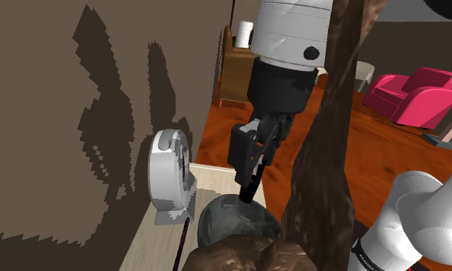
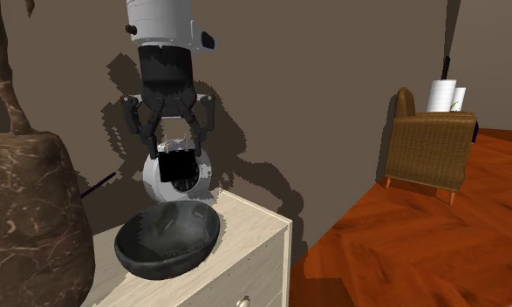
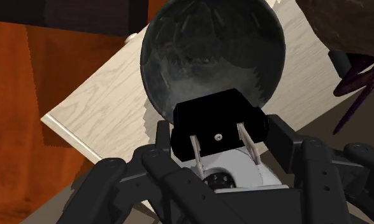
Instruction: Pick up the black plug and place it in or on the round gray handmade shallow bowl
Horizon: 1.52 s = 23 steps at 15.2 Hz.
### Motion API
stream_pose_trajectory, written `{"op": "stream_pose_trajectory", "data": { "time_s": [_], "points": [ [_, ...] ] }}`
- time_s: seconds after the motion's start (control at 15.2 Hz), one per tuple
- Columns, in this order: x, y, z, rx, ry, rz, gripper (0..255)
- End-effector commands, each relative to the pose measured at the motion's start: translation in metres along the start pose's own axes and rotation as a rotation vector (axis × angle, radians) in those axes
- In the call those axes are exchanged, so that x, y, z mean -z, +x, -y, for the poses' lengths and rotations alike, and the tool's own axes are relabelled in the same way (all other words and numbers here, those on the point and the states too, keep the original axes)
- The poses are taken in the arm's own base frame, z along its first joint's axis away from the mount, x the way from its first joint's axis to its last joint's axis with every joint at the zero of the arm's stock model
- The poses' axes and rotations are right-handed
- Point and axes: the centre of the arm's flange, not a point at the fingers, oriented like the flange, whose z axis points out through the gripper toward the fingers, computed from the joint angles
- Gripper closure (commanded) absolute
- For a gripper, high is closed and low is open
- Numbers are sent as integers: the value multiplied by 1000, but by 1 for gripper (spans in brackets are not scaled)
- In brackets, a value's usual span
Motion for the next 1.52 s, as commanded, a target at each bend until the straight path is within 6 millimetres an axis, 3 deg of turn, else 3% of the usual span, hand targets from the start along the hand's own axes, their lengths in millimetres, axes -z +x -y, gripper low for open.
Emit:
{"op": "stream_pose_trajectory", "data": {
  "time_s": [0.0, 0.92, 1.45],
  "points": [
    [1, -19, 16, -1, 0, 0, 255],
    [-73, -19, 16, -1, 0, 0, 255],
    [-76, -19, 16, -1, 0, 0, 255]
  ]
}}
